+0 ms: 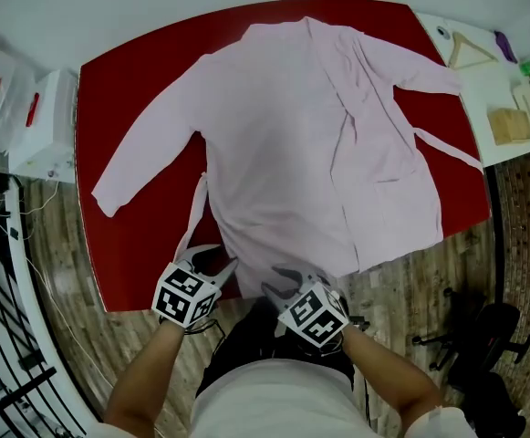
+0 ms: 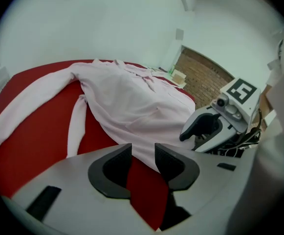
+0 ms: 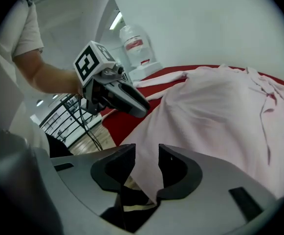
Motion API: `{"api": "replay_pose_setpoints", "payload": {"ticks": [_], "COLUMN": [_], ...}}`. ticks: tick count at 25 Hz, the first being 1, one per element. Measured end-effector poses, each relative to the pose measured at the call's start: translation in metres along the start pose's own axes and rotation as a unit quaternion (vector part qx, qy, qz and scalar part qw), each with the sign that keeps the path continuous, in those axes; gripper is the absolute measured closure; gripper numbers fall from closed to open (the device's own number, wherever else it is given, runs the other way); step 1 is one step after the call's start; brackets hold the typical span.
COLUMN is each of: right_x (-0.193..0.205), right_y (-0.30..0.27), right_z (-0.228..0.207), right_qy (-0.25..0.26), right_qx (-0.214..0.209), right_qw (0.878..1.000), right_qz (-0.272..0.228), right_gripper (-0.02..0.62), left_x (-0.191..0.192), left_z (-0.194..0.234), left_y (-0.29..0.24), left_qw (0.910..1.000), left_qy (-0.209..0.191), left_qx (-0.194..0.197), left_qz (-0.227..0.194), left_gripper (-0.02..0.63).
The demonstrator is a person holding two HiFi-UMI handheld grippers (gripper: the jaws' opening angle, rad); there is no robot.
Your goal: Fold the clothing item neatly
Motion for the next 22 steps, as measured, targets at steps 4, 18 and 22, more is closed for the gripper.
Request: {"api": "replay_pose_setpoints", "payload": {"ticks": [4, 18, 22], "right_x": [0.009, 0.008, 0.005], "right_y": [-0.023, -0.043, -0.047], "right_z": [0.007, 0.040, 0.048], "right_qy": [-0.001, 0.009, 0.020], "right_qx": [0.024, 0.004, -0.004], "right_qw": [0.999, 0.999, 0.999], "right_qz": [0.023, 0.041, 0.039], "right_gripper": [0.467, 0.566, 0.566], "left_x": [0.016, 0.030, 0.030], "left_z": [-0.014, -0.013, -0.009], "left_y": [-0.003, 0.011, 0.014], "left_qw": [0.9999, 0.9994, 0.9990], "left_qy": [0.008, 0.032, 0.041], "left_qx": [0.009, 0.014, 0.015], "left_qz": [0.006, -0.007, -0.012], "left_gripper": [0.479, 0.480, 0.480]}}
Point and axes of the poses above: the fingertips, and each gripper's own axes: y backward along the fingers, z to its left, x out of its underside, the point moved 2 cm from there along y, backward along the fingers, and after that the axes turned 10 degrees about -x, right-handed, at the moved point
